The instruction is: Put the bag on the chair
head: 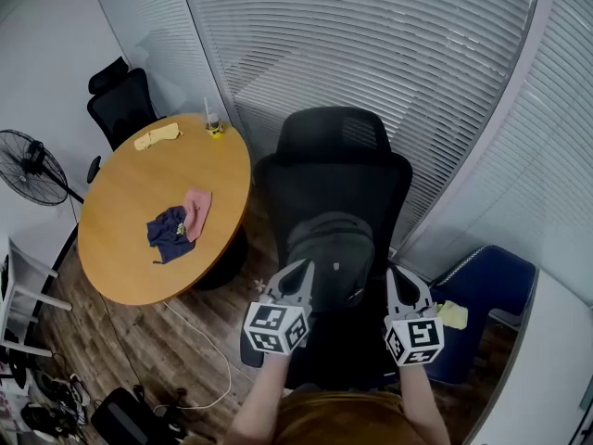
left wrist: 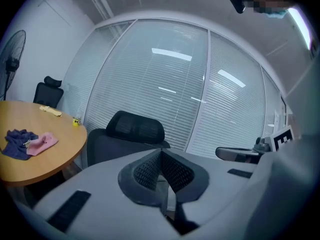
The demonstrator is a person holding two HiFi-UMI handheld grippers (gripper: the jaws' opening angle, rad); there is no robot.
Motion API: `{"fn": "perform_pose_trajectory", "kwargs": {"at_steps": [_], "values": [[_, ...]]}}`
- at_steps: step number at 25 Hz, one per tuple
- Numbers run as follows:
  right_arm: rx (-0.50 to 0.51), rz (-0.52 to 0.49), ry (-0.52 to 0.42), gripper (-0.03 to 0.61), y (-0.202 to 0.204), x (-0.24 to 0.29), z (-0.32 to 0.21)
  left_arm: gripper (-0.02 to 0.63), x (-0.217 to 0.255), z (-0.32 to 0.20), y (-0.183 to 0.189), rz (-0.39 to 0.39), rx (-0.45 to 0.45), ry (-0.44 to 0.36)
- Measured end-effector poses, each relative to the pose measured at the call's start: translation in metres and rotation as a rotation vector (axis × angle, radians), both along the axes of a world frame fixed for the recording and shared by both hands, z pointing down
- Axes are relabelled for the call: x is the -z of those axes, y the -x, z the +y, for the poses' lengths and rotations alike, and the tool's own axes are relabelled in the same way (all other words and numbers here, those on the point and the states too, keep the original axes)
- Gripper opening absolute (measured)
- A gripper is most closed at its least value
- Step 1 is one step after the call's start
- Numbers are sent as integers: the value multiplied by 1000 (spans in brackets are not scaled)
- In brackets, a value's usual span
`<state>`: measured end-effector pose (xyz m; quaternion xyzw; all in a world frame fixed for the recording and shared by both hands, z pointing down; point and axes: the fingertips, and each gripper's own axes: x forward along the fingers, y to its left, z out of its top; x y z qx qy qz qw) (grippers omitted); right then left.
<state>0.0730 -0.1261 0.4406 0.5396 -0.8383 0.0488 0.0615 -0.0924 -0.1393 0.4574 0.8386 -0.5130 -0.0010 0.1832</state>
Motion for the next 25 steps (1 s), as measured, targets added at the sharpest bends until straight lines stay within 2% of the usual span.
{"fn": "perform_pose_trajectory", "kwargs": {"at_steps": [25], "values": [[16, -26, 44, 11, -10, -20, -1, 23, -19, 0, -7, -9, 16, 52]]}}
